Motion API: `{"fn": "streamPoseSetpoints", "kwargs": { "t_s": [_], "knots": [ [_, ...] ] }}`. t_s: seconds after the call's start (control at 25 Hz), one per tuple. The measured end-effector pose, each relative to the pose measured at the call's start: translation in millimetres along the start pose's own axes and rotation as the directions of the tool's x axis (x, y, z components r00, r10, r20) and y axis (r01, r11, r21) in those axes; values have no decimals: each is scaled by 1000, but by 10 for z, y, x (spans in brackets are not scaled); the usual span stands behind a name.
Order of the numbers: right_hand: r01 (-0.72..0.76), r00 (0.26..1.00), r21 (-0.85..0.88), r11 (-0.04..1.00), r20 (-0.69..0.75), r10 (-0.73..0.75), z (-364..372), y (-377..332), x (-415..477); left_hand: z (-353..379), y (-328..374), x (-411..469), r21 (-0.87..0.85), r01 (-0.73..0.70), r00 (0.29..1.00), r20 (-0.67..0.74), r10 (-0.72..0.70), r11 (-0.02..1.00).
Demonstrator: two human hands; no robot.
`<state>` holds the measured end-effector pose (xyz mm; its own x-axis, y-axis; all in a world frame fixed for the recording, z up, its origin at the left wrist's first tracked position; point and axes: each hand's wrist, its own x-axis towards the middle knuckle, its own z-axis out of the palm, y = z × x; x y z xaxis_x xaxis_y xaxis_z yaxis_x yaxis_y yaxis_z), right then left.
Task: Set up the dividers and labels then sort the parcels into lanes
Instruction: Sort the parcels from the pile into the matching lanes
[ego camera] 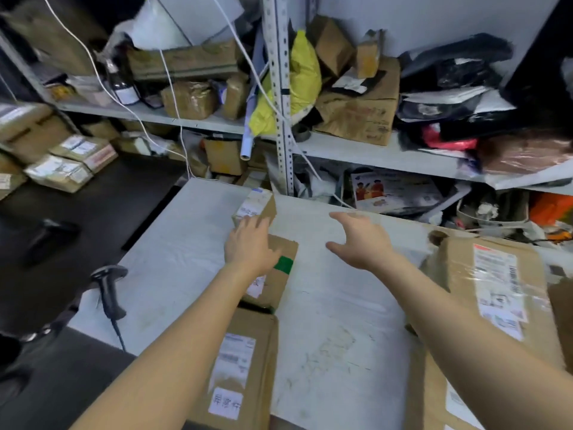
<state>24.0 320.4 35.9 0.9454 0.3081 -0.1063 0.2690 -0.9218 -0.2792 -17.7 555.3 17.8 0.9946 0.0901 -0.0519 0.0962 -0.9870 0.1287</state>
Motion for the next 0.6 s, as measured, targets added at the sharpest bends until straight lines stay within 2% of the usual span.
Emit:
{"fn": "streamPoseSetpoints", "kwargs": {
  "t_s": [0.16,0.32,0.44,0.6],
  "knots": [
    [-48,995,29,998,86,46,318,-475,616,97,-725,483,-87,28,999,43,-25,996],
    [-136,982,129,982,147,117,690,-804,1159,339,-1273,937,-218,109,990,113,-85,970],
    [-198,970,174,965,177,168,1005,-978,1487,571,-1487,1272,-331,146,974,212,-77,932],
    [-324,944,371,870,186,272,1328,-1150,1828,829,-1564,1651,-476,238,937,342,-71,847]
  ]
}}
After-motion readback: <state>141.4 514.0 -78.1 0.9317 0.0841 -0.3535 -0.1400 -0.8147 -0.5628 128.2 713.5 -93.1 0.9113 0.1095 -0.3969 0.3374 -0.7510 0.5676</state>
